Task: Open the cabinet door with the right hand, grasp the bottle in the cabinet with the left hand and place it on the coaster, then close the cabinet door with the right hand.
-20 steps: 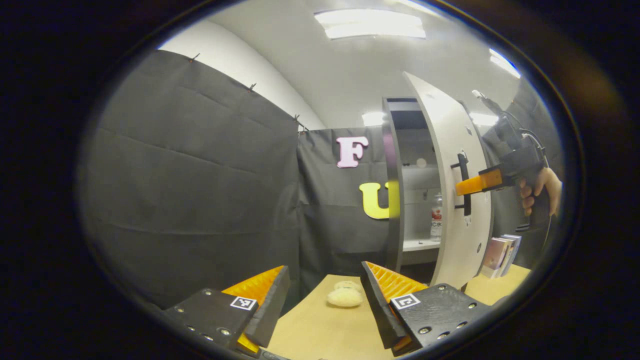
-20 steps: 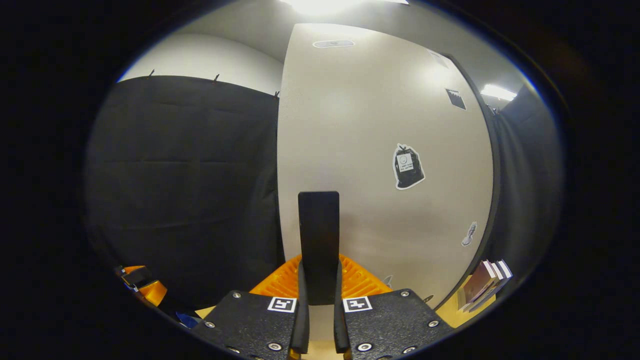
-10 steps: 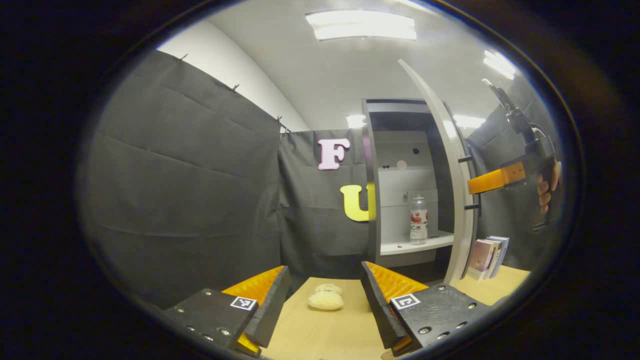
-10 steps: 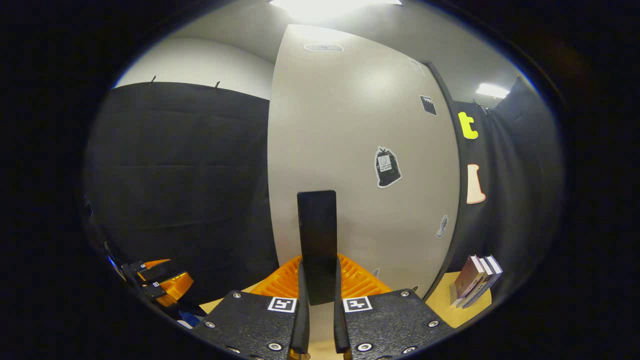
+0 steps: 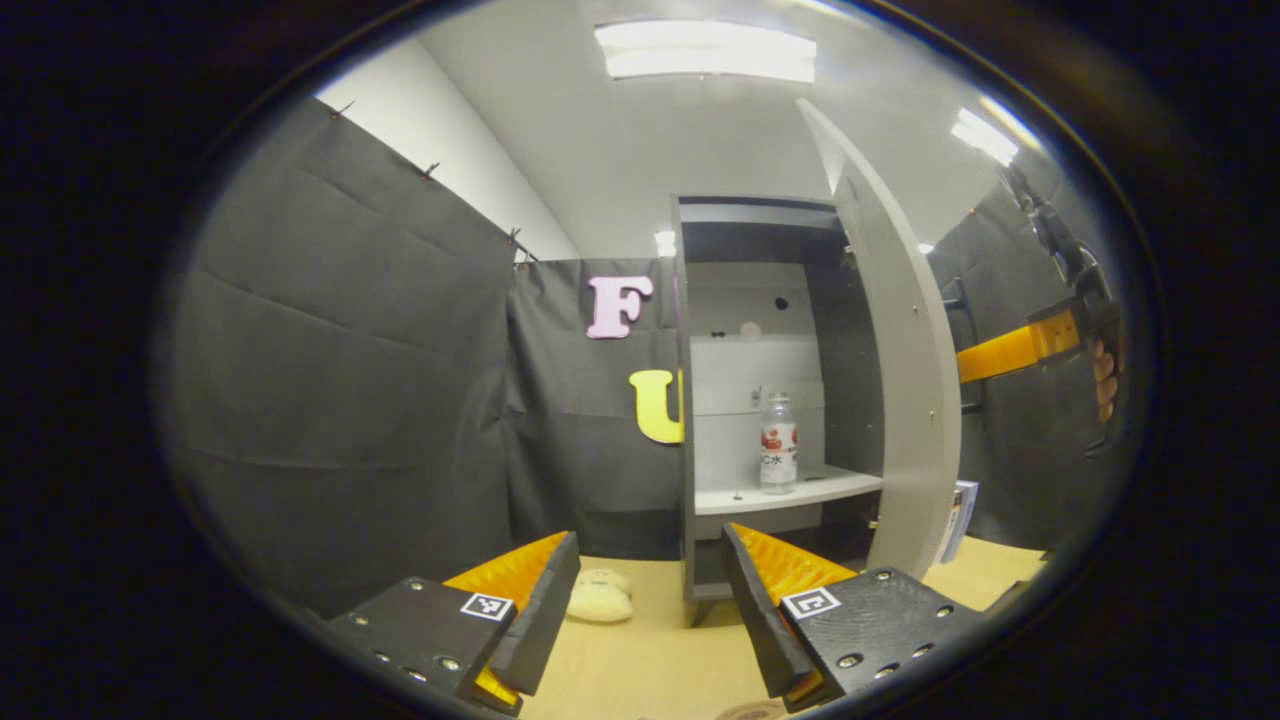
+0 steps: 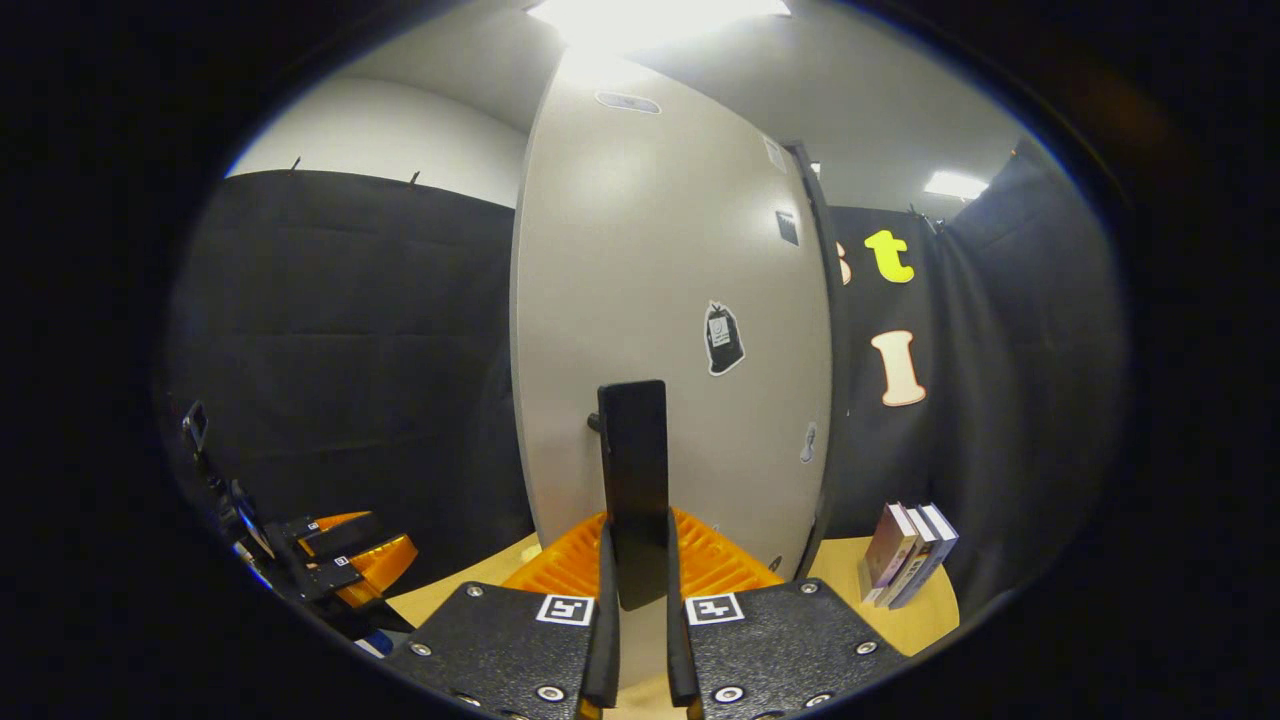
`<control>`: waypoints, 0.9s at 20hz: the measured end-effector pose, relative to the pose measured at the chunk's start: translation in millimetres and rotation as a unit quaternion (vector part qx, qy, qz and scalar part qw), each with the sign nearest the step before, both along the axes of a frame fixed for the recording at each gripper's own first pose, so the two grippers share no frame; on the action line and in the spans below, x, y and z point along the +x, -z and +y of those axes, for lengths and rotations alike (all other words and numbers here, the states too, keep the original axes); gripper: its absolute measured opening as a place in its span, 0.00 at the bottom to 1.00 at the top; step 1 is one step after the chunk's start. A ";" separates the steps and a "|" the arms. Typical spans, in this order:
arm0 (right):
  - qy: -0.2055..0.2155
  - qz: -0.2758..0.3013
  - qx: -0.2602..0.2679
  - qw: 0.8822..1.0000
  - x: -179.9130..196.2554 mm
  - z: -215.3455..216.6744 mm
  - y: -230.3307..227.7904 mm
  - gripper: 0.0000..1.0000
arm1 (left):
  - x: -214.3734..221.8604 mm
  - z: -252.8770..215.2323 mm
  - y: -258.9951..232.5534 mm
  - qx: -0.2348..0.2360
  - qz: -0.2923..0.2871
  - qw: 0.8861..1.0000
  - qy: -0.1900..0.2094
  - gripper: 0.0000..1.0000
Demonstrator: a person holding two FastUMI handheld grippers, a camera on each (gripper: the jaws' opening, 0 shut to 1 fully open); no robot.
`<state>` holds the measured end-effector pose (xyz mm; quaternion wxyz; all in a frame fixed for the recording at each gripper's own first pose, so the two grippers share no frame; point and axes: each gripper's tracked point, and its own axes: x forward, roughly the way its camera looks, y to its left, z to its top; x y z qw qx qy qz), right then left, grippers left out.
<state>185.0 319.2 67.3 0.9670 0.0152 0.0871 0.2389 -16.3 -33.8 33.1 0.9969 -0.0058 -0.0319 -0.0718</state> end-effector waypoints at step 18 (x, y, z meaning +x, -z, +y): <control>0.094 -0.012 -0.032 0.995 7.4 -53.0 2.0 0.11 | -7.9 -80.4 -6.5 0.002 -0.001 0.998 0.063 0.82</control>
